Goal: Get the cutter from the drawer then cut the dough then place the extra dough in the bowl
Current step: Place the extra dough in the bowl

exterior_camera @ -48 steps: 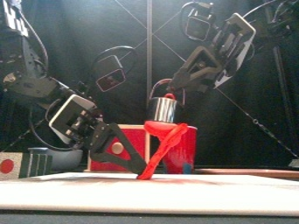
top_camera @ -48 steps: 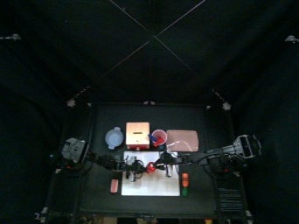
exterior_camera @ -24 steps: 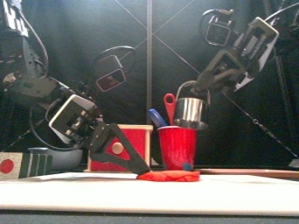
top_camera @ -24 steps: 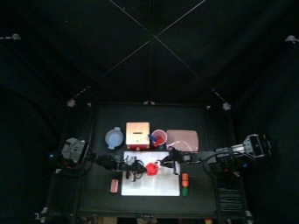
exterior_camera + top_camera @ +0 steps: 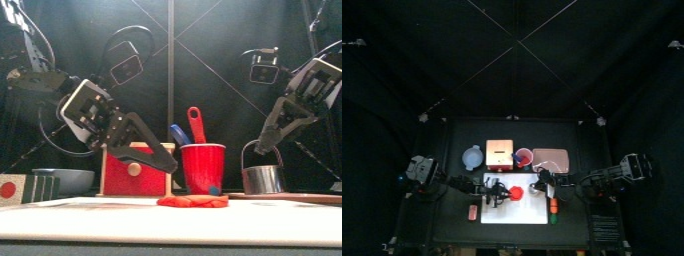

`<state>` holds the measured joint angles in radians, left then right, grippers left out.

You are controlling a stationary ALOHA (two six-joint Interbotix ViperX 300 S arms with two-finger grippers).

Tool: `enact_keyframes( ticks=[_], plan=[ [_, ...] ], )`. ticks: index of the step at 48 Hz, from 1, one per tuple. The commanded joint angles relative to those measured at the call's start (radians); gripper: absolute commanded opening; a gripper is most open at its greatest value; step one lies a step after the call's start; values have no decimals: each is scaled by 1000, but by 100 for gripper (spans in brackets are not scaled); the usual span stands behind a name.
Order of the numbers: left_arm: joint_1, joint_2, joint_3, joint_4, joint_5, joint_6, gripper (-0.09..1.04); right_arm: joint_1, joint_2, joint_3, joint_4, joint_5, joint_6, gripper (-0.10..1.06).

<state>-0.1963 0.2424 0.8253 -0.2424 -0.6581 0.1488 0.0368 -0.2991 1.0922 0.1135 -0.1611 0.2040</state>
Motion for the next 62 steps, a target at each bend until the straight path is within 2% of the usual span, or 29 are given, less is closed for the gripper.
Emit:
enact_keyframes(
  ticks=[1, 7, 13, 24, 34, 49, 62],
  plan=[
    [2, -38, -2, 3, -5, 2, 67, -3, -2, -8, 6, -2, 2, 55],
    [3, -49, 2, -17, -5, -12, 71, -3, 9, -6, 8, 14, 2, 55],
    [6, -51, -14, -110, 32, -2, 76, -3, 11, -9, 8, 28, 0, 55],
    [54, -51, -75, -173, 250, 37, 87, -3, 9, -9, 0, 31, 0, 55],
    [97, -46, -129, -176, 345, 54, 87, -3, 6, -17, -2, 41, -3, 56],
    [124, -43, -141, -175, 399, 54, 86, -3, 2, -18, -5, 52, -8, 76],
    [126, -38, -146, -176, 403, 54, 86, -3, 2, -26, -18, 52, -3, 76]
  ],
)
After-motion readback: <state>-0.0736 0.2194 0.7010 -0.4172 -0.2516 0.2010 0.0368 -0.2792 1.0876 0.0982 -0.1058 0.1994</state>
